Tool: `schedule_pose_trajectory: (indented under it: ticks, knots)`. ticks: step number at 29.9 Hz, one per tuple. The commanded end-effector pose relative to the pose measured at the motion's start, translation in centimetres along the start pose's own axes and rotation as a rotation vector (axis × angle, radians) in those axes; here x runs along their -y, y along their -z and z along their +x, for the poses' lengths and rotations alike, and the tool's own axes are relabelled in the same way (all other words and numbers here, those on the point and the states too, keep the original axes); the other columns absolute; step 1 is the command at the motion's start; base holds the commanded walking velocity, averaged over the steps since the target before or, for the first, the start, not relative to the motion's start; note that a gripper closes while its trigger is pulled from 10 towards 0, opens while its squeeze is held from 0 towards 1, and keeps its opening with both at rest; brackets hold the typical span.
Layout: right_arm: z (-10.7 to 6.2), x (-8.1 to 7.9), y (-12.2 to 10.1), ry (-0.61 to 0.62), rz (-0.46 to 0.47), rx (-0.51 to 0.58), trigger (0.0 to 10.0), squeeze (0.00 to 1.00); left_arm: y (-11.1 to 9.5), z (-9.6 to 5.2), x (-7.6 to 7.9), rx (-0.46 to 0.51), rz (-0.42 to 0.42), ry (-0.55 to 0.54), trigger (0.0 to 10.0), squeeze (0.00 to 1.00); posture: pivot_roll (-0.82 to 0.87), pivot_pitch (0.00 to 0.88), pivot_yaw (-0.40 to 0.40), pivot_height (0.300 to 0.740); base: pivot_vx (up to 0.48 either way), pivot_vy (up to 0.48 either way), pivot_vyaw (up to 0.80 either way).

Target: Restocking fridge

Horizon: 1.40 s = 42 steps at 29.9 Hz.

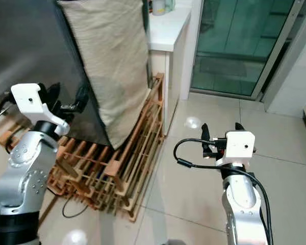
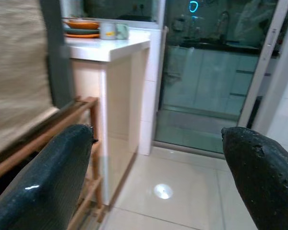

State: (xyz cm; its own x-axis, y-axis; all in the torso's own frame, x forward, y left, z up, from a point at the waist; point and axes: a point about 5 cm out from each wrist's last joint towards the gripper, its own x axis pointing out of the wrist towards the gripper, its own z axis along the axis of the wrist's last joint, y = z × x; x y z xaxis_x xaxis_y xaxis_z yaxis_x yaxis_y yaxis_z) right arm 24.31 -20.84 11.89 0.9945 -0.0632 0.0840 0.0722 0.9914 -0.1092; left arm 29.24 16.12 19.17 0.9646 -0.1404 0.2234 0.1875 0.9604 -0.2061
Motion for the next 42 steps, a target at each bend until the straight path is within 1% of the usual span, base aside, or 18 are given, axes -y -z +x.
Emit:
schedule_pose_trajectory:
  ticks: [1,4,8,12,14,18,21,25,29,32,36,38,40,42]
  knots:
    - [0.1,-0.2,0.2,-0.009,0.016,0.0,10.0,0.0,-1.1,0.1,-0.8,0.05,0.016,-0.017,10.0,0.0,-0.1,0.0,0.081,0.74,0.0,0.0,0.0]
    - [0.0,-0.2,0.4,-0.019,0.01,-0.012,10.0,0.0,-0.9,0.0,-1.3,0.038,0.046,-0.041,10.0,0.0,-0.1,0.0,0.076,0.74,0.0,0.0,0.0]
    - [0.1,-0.2,0.5,-0.02,0.008,-0.012,10.0,0.0,-0.6,0.2,-1.2,0.022,0.053,-0.049,10.0,0.0,-0.1,0.0,0.072,0.74,0.0,0.0,0.0]
    - [0.3,-0.2,0.4,-0.018,0.009,-0.01,10.0,0.0,0.0,0.6,-1.3,-0.013,0.082,-0.056,10.0,0.0,-0.1,0.0,0.072,0.74,0.0,0.0,0.0]
    - [0.3,-0.2,0.4,-0.017,0.01,-0.01,10.0,0.0,0.1,0.7,-1.2,-0.018,0.053,-0.033,10.0,0.0,-0.11,0.0,0.073,0.74,0.0,0.0,0.0]
    - [0.3,0.0,0.5,-0.014,0.007,-0.013,10.0,0.0,0.0,0.7,-1.1,-0.028,0.044,-0.015,10.0,0.0,-0.11,0.0,0.075,0.74,0.0,0.0,0.0]
    - [0.2,0.7,1.1,0.021,0.024,-0.038,10.0,0.0,0.6,1.0,-1.0,-0.046,0.043,-0.019,10.0,0.0,-0.11,0.0,0.074,0.74,0.0,0.0,0.0]
    - [0.3,0.6,1.1,0.014,0.02,-0.037,10.0,0.0,1.3,1.6,-0.2,-0.068,0.017,0.009,10.0,0.0,-0.11,0.0,0.075,0.74,0.0,0.0,0.0]
    - [0.4,0.9,1.3,0.026,0.017,-0.041,10.0,0.0,1.4,2.1,-0.7,-0.086,-0.004,0.018,10.0,0.0,-0.11,0.0,0.075,0.74,0.0,0.0,0.0]
    - [0.3,1.2,1.5,0.033,0.015,-0.046,10.0,0.0,1.2,2.2,-0.6,-0.091,-0.024,0.042,10.0,0.0,-0.12,0.0,0.075,0.74,0.0,0.0,0.0]
    - [0.2,1.3,1.6,0.034,0.011,-0.05,10.0,0.0,1.1,2.2,-0.1,-0.091,-0.057,0.07,10.0,0.0,-0.12,0.0,0.075,0.74,0.0,0.0,0.0]
    - [0.1,1.4,1.7,0.038,0.009,-0.055,10.0,0.0,0.9,2.0,0.6,-0.096,-0.082,0.113,10.0,0.0,-0.12,0.0,0.075,0.74,0.0,0.0,0.0]
    - [0.0,1.5,1.9,0.041,0.009,-0.06,10.0,0.0,1.0,1.6,1.2,-0.107,-0.087,0.15,10.0,0.0,-0.12,0.0,0.077,0.74,0.0,0.0,0.0]
    - [0.0,1.4,2.0,0.041,0.009,-0.062,10.0,0.0,1.3,1.5,1.3,-0.116,-0.074,0.156,10.0,0.0,-0.12,0.0,0.075,0.74,0.0,0.0,0.0]
